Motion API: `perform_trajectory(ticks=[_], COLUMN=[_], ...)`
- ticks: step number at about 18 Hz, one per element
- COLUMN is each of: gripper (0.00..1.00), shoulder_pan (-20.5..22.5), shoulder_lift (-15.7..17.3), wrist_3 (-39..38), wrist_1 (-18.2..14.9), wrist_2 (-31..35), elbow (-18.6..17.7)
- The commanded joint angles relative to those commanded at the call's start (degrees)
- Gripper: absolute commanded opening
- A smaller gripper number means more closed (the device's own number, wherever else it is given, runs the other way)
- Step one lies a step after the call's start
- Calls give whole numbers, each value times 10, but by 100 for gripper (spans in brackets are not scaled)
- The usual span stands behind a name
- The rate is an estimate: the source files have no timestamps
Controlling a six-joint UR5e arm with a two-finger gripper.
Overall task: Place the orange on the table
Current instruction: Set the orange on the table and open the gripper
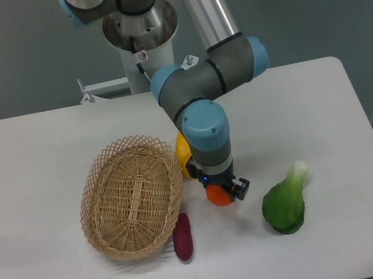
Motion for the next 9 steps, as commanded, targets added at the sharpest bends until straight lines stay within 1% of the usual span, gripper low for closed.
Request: perform_trajectory(ticks=[1, 2, 5, 8, 9], gripper=[62, 68, 80, 84, 87], shoulder_pan=[0, 0, 0, 0, 0], shoulder_lift=[-1, -2, -1, -2, -2], wrist_3=[1, 1, 0, 1, 1], wrist_1=[6, 10, 11, 12, 12], wrist_2=[3, 5, 6, 5, 5], elbow=[-4, -6, -8, -8, -8])
